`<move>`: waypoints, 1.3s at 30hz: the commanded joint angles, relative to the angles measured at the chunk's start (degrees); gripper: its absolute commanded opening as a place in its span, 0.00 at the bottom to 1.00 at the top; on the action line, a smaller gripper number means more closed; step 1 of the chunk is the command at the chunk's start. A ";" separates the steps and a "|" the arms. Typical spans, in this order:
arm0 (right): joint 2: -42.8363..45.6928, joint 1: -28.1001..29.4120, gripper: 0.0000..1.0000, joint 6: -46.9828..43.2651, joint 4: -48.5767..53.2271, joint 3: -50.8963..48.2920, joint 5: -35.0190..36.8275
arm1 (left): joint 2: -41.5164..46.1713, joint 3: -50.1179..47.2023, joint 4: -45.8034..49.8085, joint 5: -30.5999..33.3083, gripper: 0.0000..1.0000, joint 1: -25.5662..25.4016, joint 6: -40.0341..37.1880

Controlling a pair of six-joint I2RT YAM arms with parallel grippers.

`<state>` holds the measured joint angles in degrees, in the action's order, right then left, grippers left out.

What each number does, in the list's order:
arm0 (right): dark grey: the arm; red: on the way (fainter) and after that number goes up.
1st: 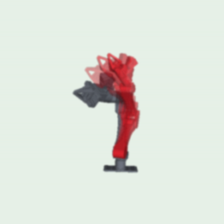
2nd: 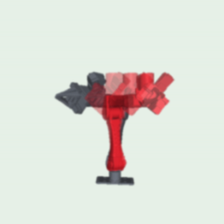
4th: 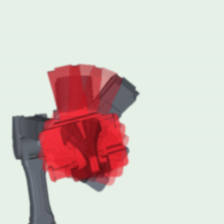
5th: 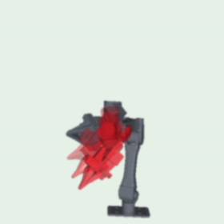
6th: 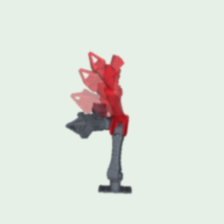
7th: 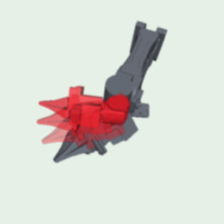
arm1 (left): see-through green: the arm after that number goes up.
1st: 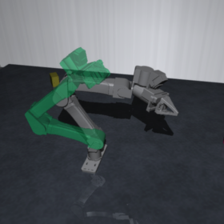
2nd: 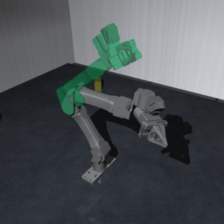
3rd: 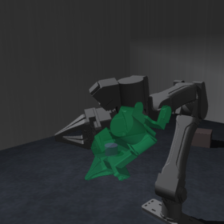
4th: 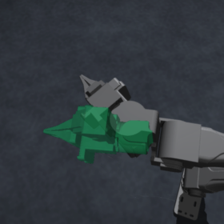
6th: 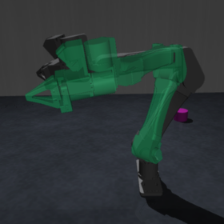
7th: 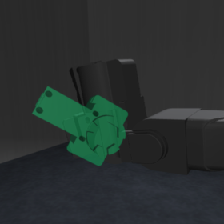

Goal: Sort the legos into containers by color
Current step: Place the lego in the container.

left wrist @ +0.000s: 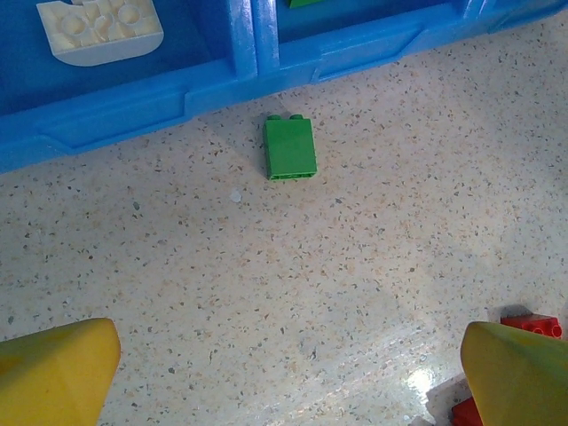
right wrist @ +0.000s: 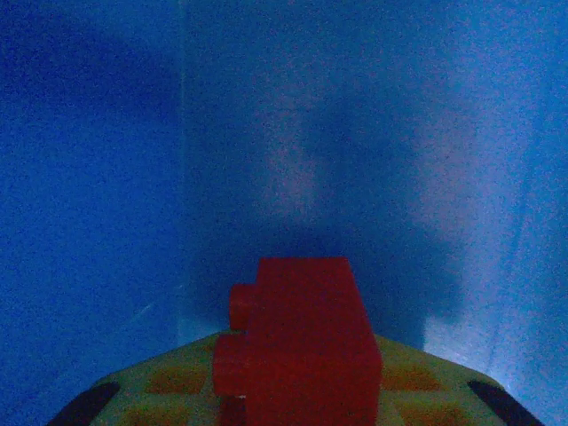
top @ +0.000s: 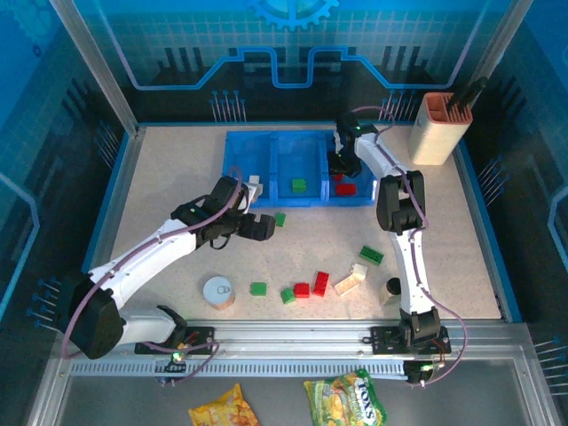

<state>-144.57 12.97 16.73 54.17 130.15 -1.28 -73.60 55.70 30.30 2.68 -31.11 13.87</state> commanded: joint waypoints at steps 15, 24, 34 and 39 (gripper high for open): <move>5.69 -0.75 0.41 1.06 1.08 -0.98 -2.44 | -0.49 1.95 1.86 -1.27 0.99 0.23 1.43; 13.15 -0.76 0.43 0.41 0.98 -7.70 -1.98 | -2.89 3.89 3.91 -1.43 0.94 0.21 2.64; 24.65 -0.73 0.44 0.49 -1.25 -22.09 -2.06 | -8.09 7.19 6.52 -2.24 0.86 -1.47 3.64; 31.05 -0.66 0.44 0.89 -2.62 -31.09 -1.80 | -10.76 7.75 6.21 -1.91 0.84 -2.95 5.06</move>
<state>-117.75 12.58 17.54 52.03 102.28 -2.59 -83.02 61.69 34.76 1.63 -33.39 17.10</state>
